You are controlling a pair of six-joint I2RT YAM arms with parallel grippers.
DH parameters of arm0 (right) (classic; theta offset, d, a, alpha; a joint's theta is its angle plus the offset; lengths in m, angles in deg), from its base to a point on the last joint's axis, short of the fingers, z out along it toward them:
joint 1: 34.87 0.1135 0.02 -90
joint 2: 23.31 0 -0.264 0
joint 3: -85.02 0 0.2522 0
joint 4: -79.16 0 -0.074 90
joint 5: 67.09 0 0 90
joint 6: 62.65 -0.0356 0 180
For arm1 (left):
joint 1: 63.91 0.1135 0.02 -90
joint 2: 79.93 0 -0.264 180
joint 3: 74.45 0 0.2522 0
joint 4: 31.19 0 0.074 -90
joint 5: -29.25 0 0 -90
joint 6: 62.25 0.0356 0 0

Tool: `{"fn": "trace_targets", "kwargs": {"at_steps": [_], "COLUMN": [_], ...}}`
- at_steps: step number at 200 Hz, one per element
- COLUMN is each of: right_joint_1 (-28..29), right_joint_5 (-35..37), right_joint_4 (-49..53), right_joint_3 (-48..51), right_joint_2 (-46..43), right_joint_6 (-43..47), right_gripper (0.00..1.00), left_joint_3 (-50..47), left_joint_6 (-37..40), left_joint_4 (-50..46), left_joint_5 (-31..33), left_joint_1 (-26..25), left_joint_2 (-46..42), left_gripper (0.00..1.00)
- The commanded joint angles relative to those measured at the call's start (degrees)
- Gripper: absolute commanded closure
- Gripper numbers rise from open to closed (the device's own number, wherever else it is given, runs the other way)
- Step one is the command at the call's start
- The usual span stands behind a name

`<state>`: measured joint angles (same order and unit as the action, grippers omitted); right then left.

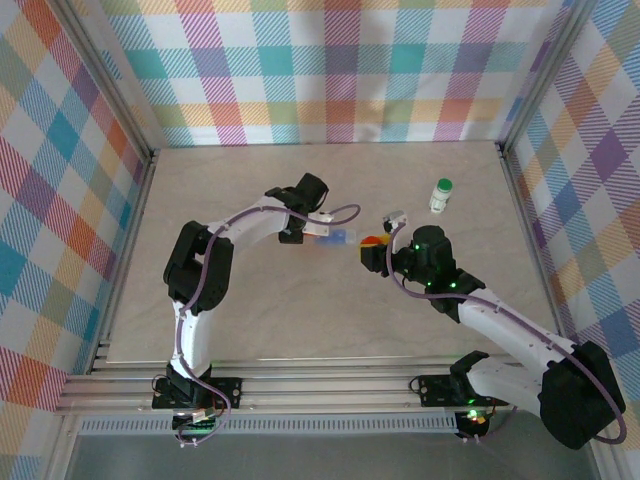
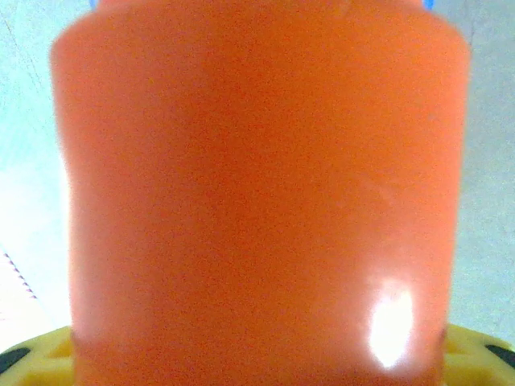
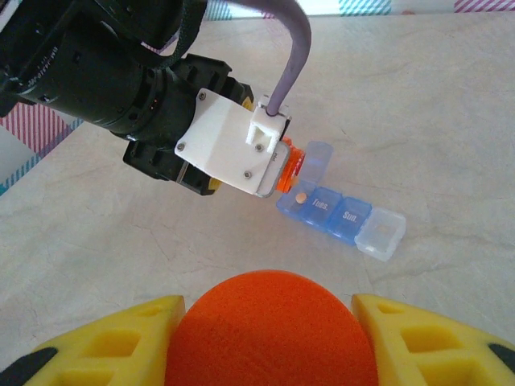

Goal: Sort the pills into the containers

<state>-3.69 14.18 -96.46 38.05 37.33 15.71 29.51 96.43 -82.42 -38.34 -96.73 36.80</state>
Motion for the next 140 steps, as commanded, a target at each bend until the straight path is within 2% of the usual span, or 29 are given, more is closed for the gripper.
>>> {"fn": "trace_targets", "kwargs": {"at_steps": [1,27,106,140], "right_joint_1": [0.02,0.08,0.04,0.04], "right_joint_5": [-1.29,-1.44,-1.72,-1.73], "right_joint_4": [-1.29,-1.13,-0.81,-0.66], "right_joint_3": [-2.38,-2.38,-2.49,-2.57], "right_joint_2": [0.0,-0.03,-0.32,-0.26], "right_joint_6": [-1.1,-1.17,-1.34,-1.36], "right_gripper": [1.0,1.0,1.0,1.0], "left_joint_3": [-1.28,-1.27,2.08,0.61], "left_joint_6": [2.66,4.7,5.56,8.85], "left_joint_4": [1.72,3.64,1.48,2.5], "left_joint_5": [3.61,6.02,7.02,9.16], "left_joint_1": [0.39,-0.29,-2.56,-3.1], "left_joint_2": [-2.05,-1.31,3.37,3.86], "left_gripper": [1.0,1.0,1.0,1.0]}}
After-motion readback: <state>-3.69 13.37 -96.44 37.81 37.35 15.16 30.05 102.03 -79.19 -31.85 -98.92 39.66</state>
